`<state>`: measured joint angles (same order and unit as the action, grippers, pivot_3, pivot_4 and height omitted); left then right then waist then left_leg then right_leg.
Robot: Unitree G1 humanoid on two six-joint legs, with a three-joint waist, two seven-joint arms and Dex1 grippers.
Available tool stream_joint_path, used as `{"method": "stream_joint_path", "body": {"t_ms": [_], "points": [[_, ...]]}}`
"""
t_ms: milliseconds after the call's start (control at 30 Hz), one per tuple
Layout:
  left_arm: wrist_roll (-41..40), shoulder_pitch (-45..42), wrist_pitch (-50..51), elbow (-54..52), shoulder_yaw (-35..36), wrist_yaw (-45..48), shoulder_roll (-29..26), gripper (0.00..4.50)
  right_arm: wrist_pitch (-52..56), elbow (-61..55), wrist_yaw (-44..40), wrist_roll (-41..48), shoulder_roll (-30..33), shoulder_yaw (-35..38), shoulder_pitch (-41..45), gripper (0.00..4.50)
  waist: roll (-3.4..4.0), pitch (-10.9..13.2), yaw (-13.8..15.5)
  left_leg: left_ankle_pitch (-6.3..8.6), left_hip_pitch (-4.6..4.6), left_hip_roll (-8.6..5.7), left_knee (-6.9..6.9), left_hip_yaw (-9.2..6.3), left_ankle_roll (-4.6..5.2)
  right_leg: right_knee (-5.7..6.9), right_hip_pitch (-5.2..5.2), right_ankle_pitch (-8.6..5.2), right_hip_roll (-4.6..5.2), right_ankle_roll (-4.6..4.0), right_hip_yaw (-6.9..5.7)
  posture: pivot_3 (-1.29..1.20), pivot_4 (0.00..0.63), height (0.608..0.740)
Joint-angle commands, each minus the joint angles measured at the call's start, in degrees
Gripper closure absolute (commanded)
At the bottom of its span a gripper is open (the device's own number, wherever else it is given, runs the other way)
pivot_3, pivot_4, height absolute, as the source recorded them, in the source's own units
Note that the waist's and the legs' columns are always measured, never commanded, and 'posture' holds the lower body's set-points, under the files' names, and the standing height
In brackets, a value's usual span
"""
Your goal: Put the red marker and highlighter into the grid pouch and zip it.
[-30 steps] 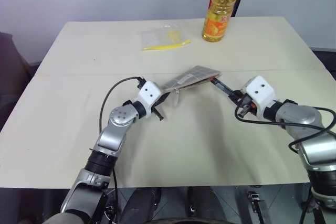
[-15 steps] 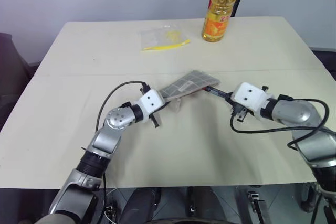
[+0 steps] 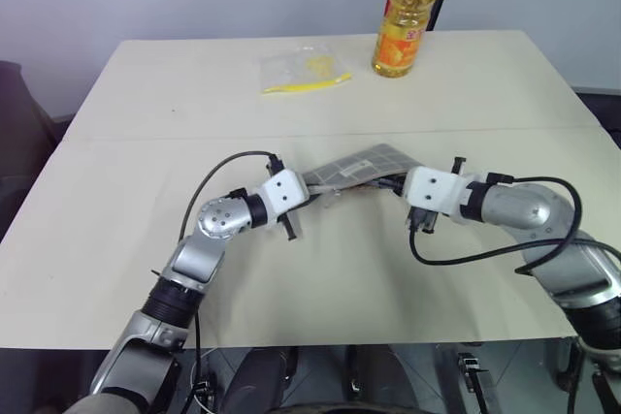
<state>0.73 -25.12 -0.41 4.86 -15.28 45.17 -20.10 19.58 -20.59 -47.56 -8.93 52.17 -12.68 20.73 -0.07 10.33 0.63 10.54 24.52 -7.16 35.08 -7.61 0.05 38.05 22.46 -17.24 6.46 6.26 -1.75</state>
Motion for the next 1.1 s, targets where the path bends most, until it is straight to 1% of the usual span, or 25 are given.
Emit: {"method": "stream_joint_path", "body": {"t_ms": [33,100,167,200,233,267,300,367,400,533,600,733,833,967,1100], "points": [[-1.6,-0.9,-1.5,-2.3,0.0,2.0,-0.4,4.5,-3.8,-1.2,-1.2,-2.0,0.4,-0.4,1.8,4.16,0.0,0.0,0.0,0.0,0.0,0.0,0.0,0.0,0.0,0.0,0.0,0.0,0.0,0.0,0.0,0.0,0.15,0.74],[-1.7,-1.0,-1.5,-2.2,0.1,2.5,-0.6,4.5,-4.4,-0.5,-1.7,-2.7,0.5,-0.3,1.7,4.16,0.0,0.0,0.1,0.0,0.0,0.0,0.01,0.0,0.0,0.0,-0.01,0.0,0.0,0.0,0.0,0.0,0.15,0.74],[-1.5,-1.0,-1.7,-2.0,0.5,2.9,-1.1,4.5,-2.9,-0.2,-2.3,-1.6,0.1,1.3,1.6,3.12,0.0,0.0,0.1,0.0,0.0,0.0,0.02,0.0,0.0,0.0,-0.01,0.0,0.0,0.0,0.0,0.0,0.15,0.74],[-1.3,-0.9,-1.7,-1.9,0.6,2.9,-1.3,4.5,-2.2,-0.2,-2.4,-0.9,-0.2,2.3,1.7,2.72,0.0,0.0,0.1,0.0,0.0,0.0,0.02,0.0,0.0,0.0,-0.01,0.0,0.0,0.0,0.0,0.0,0.15,0.74],[-0.9,-0.9,-1.6,-1.6,0.7,2.6,-1.4,4.5,-0.9,-0.4,-2.3,0.3,-0.6,3.7,1.8,2.22,0.0,0.0,0.1,0.0,0.0,0.0,0.02,0.0,0.0,0.0,-0.01,0.0,0.0,0.0,0.0,0.0,0.15,0.74],[-0.6,-0.8,-1.4,-1.4,0.8,2.2,-1.4,4.5,0.4,-0.8,-2.0,1.3,-1.1,5.1,1.7,1.62,0.0,0.0,0.1,0.0,0.0,0.0,0.02,0.0,0.0,0.0,-0.01,0.0,0.0,0.0,0.0,0.0,0.15,0.74],[-0.2,-0.8,-1.3,-1.0,0.8,1.6,-1.3,4.5,1.5,-1.2,-1.8,2.1,-1.4,6.3,1.5,1.21,0.0,0.0,0.1,0.0,0.0,0.0,0.02,0.0,0.0,0.0,-0.02,0.0,0.0,0.0,0.0,0.0,0.15,0.74],[0.2,-0.7,-1.0,-0.5,0.7,0.6,-0.7,4.5,4.9,-2.2,-1.7,4.7,-1.9,9.8,0.0,0.2,0.0,0.0,0.1,0.0,0.0,0.0,0.02,-0.01,0.0,0.0,-0.02,0.0,0.0,0.0,0.01,0.0,0.15,0.74],[0.1,-0.6,-0.8,-0.5,0.6,0.4,-0.5,4.5,6.3,-2.8,-1.8,5.7,-2.0,11.2,-0.8,0.2,0.0,0.0,0.2,0.0,0.0,0.0,0.02,-0.01,0.0,0.0,-0.02,0.0,0.0,0.0,0.0,0.0,0.15,0.74],[-1.8,-0.8,1.9,0.1,1.3,-2.9,3.9,4.5,14.4,-2.0,0.4,11.3,-3.5,24.8,-9.2,0.2,-0.02,0.0,0.9,0.02,0.01,-0.03,0.04,-0.05,0.03,-0.02,-0.07,0.0,0.01,0.0,0.0,0.0,0.15,0.74],[-1.6,-1.0,2.3,0.5,1.2,-3.7,5.1,4.5,16.9,-1.0,2.3,12.9,-5.0,29.5,-11.9,0.2,-0.02,0.0,1.5,0.03,0.02,-0.05,0.06,-0.03,0.06,-0.04,-0.08,0.0,0.01,0.01,0.0,0.0,0.15,0.74],[-1.3,-1.8,2.3,2.0,0.3,-4.3,7.1,4.5,22.0,5.6,10.7,11.8,-8.1,38.9,-16.4,0.2,-0.01,0.0,1.6,0.02,0.0,-0.02,0.06,-0.01,0.05,0.01,-0.06,0.01,0.01,0.0,0.0,0.0,0.15,0.74],[-1.1,-2.2,1.8,3.1,-0.4,-4.0,7.9,4.5,29.6,7.5,15.8,13.1,-11.1,45.1,-17.3,0.2,0.01,0.0,1.6,0.02,-0.01,-0.03,0.08,0.01,0.04,0.02,-0.07,0.01,0.01,0.0,0.01,0.0,0.15,0.74],[-1.1,-2.9,1.4,4.4,-0.6,-3.8,8.7,4.5,36.9,7.7,18.6,16.5,-15.1,49.9,-18.1,0.2,0.05,0.0,1.5,0.02,-0.01,-0.01,0.06,0.02,0.05,0.03,-0.04,0.01,0.0,0.0,0.01,0.0,0.15,0.74],[-1.1,-3.4,1.2,5.0,-0.7,-3.6,9.2,4.5,39.6,7.6,20.8,17.8,-16.4,51.1,-19.0,0.2,0.12,-0.1,1.5,0.02,-0.02,-0.01,0.07,0.04,0.05,0.03,-0.06,0.01,0.0,0.0,0.02,0.0,0.15,0.74]]}}
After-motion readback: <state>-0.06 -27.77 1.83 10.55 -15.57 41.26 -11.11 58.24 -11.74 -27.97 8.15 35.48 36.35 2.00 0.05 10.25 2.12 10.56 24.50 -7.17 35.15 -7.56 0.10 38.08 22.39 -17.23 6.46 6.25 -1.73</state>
